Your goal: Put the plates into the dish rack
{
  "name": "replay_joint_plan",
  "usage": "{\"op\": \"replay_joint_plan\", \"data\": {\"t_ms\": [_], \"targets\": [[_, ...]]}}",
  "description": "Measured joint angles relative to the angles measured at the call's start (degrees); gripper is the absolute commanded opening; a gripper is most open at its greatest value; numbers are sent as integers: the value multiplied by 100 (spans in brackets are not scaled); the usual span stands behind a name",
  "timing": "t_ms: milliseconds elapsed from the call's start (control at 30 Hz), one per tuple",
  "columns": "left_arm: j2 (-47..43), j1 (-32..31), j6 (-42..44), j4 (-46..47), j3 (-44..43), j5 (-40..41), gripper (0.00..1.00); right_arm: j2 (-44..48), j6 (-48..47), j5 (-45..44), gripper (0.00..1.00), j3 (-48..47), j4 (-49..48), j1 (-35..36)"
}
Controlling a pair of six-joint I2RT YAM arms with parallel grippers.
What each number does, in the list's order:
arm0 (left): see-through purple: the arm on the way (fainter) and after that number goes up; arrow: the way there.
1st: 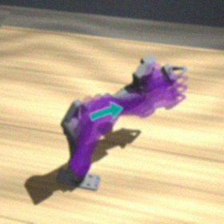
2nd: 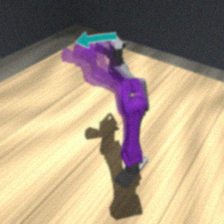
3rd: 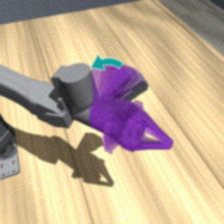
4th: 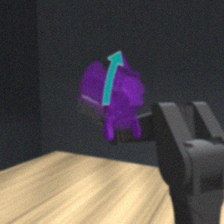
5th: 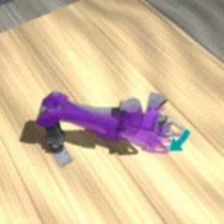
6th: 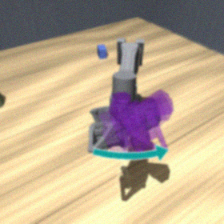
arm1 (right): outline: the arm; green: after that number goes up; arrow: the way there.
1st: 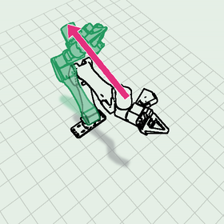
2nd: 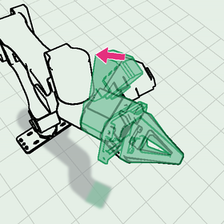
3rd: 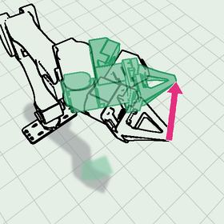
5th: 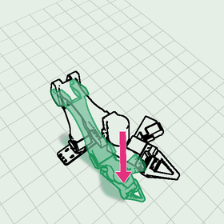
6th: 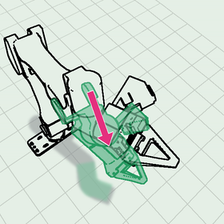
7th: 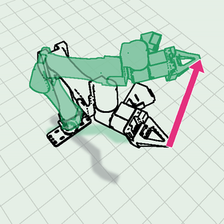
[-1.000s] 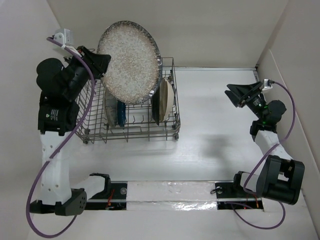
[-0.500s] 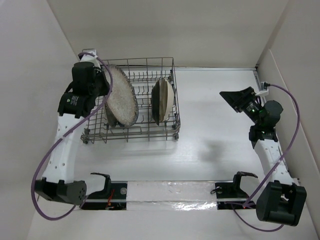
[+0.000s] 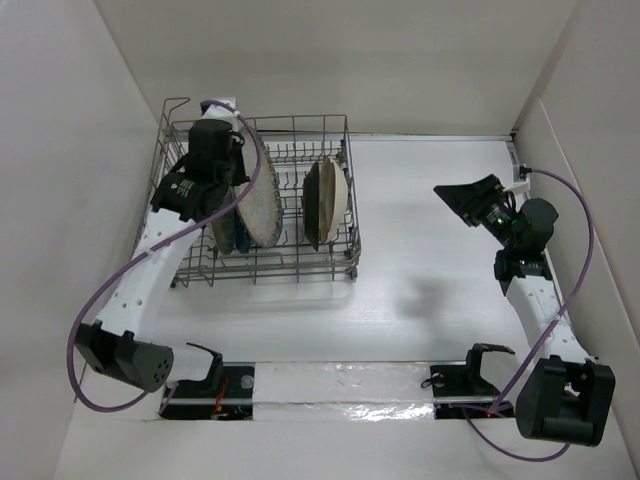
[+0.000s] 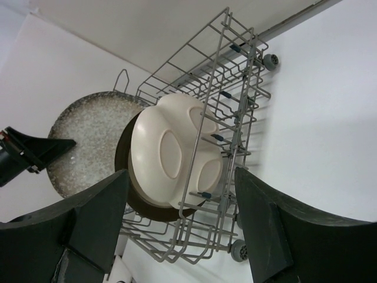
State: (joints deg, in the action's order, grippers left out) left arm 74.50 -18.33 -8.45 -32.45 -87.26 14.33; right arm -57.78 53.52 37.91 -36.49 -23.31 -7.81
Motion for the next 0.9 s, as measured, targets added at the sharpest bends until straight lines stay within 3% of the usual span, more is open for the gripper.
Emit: {"op": "replay_joint_plan", "data": {"t_ms": [233, 700, 800, 900], "targets": [[531, -315, 160, -26, -15, 136, 0, 0, -48, -7, 77, 0, 68, 4], [140, -256, 245, 758, 811, -44, 0, -33, -129, -92, 78, 0, 103, 83], [61, -256, 254, 879, 938, -55, 12, -76, -151, -136, 78, 0, 114, 133], [26, -256, 260, 997, 1016, -96, 16, -92, -166, -164, 78, 0, 153, 160]]}}
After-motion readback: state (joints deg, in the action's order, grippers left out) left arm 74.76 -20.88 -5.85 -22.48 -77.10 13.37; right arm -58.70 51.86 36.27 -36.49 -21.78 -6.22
